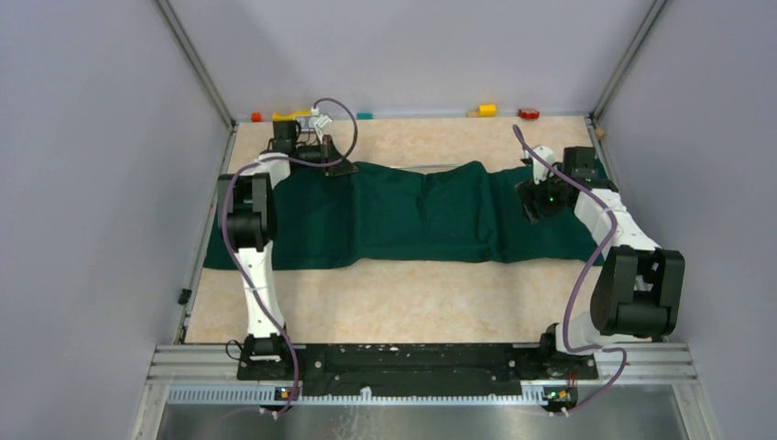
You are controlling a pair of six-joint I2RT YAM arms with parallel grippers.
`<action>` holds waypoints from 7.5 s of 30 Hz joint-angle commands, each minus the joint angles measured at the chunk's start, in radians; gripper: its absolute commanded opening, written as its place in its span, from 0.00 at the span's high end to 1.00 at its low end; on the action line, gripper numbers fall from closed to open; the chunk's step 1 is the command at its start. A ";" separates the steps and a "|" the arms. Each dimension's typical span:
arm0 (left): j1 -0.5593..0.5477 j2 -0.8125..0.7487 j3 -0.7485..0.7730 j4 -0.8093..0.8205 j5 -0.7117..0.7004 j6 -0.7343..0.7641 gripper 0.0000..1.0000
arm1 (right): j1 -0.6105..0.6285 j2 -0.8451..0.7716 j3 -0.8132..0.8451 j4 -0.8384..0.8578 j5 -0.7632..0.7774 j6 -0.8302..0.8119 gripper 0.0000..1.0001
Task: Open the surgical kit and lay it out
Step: Open the surgical kit at the center of the board.
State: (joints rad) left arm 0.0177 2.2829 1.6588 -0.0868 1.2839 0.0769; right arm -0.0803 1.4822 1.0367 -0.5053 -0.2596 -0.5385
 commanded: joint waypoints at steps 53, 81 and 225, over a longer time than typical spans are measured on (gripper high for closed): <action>-0.343 -1.054 -0.828 -0.235 -0.851 0.661 1.00 | 0.391 0.488 0.657 -0.171 -0.134 -0.589 0.27; -0.382 -1.063 -0.834 -0.252 -0.921 0.679 1.00 | 0.434 0.703 0.935 -0.357 -0.083 -0.718 0.29; -0.329 -1.213 -0.729 -0.481 -1.274 0.568 0.15 | 0.186 -0.270 0.082 -0.306 0.056 -0.086 0.29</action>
State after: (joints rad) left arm -0.3573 0.9539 0.9100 -0.9524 0.0837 0.7795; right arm 0.2642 1.0973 1.0744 -1.0466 -0.2016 -0.6636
